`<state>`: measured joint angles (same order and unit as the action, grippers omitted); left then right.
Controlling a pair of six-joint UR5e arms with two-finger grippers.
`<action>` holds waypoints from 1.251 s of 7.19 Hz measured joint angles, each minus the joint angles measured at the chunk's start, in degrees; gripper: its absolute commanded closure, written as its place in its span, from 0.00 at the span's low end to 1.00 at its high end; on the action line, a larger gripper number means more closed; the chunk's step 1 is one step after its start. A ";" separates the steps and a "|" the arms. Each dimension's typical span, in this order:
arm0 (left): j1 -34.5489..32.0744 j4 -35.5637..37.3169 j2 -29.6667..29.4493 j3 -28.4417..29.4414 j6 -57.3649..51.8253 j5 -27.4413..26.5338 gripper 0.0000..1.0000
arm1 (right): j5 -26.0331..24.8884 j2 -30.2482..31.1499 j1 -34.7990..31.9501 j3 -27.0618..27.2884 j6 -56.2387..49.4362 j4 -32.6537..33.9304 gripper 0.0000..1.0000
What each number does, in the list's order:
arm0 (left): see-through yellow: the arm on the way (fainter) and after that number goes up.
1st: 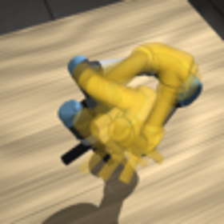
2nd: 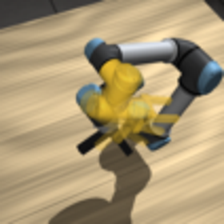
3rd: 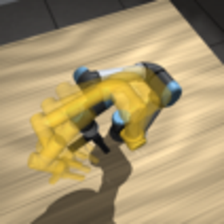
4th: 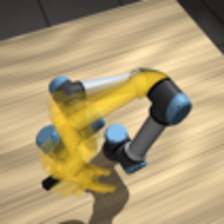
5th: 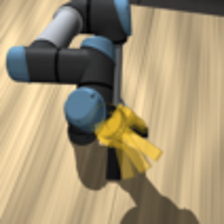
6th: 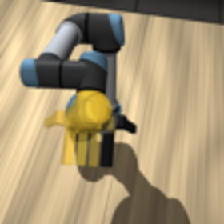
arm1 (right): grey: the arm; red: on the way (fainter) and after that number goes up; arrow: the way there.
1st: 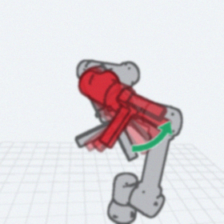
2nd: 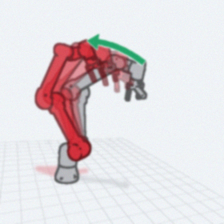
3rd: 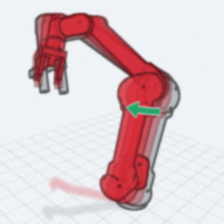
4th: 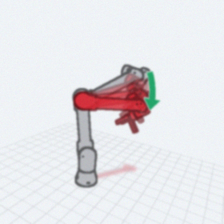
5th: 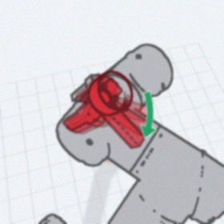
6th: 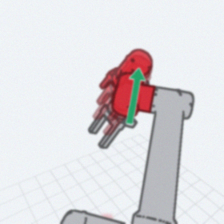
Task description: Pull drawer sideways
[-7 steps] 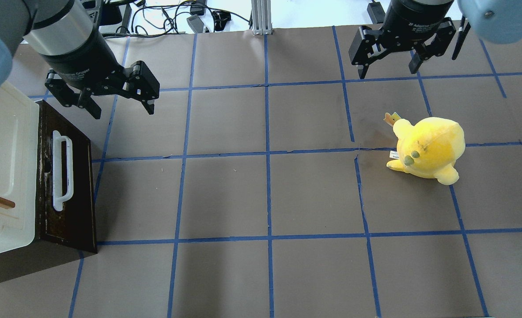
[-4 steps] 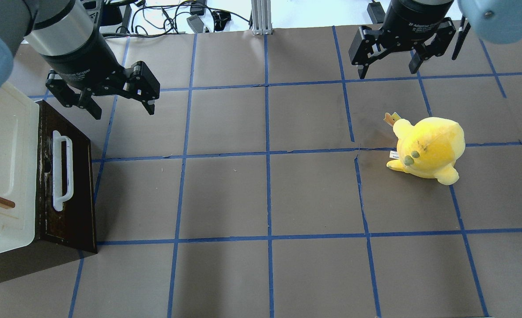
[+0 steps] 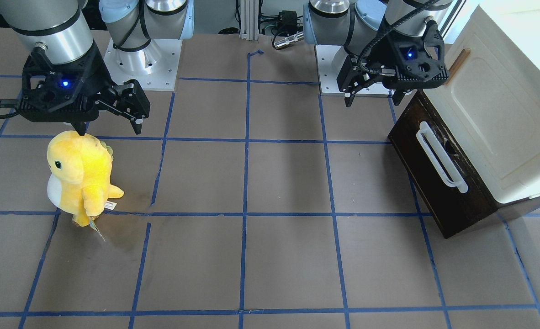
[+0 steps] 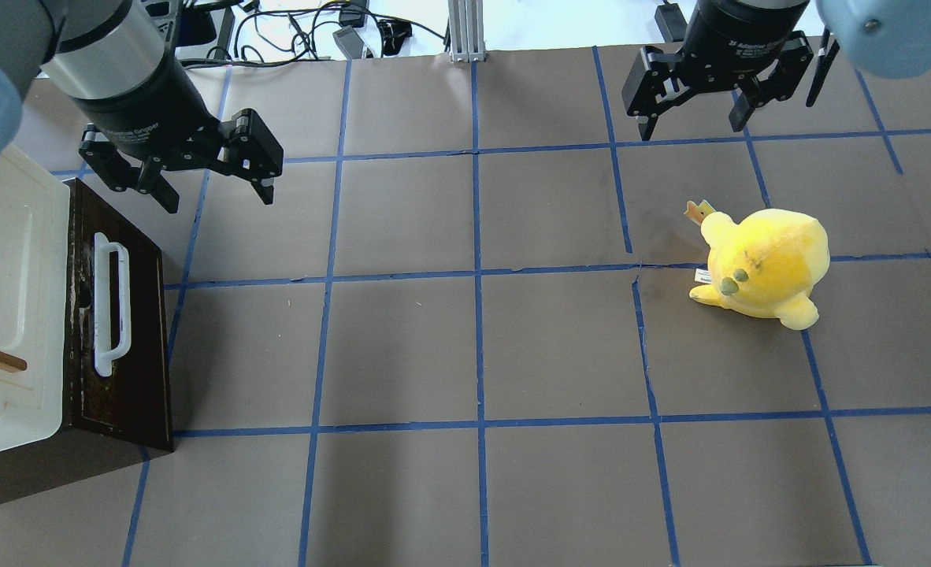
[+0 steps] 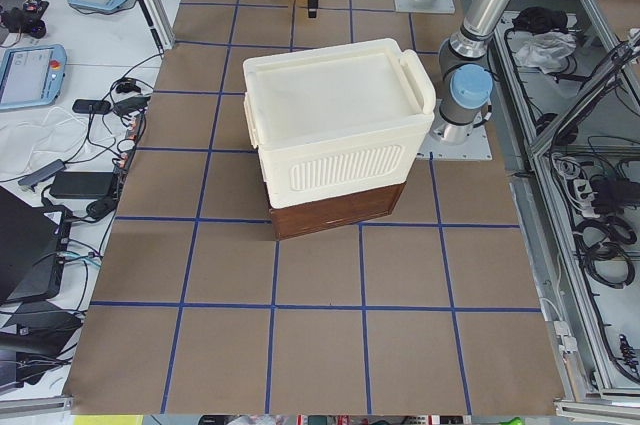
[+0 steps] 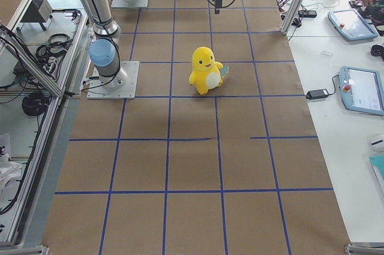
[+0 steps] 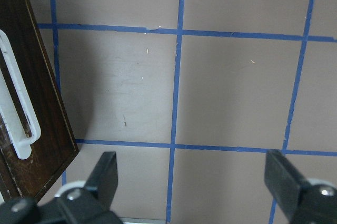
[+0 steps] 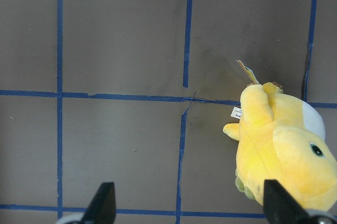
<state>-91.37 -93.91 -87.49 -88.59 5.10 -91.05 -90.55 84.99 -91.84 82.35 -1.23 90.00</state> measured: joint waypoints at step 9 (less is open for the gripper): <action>0.12 0.87 -3.78 -0.78 3.14 -3.96 0.00 | 0.02 0.00 0.00 0.00 0.00 0.00 0.00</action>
<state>-91.25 -93.04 -91.27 -89.37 8.24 -95.01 -90.53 84.99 -91.85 82.35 -1.23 90.00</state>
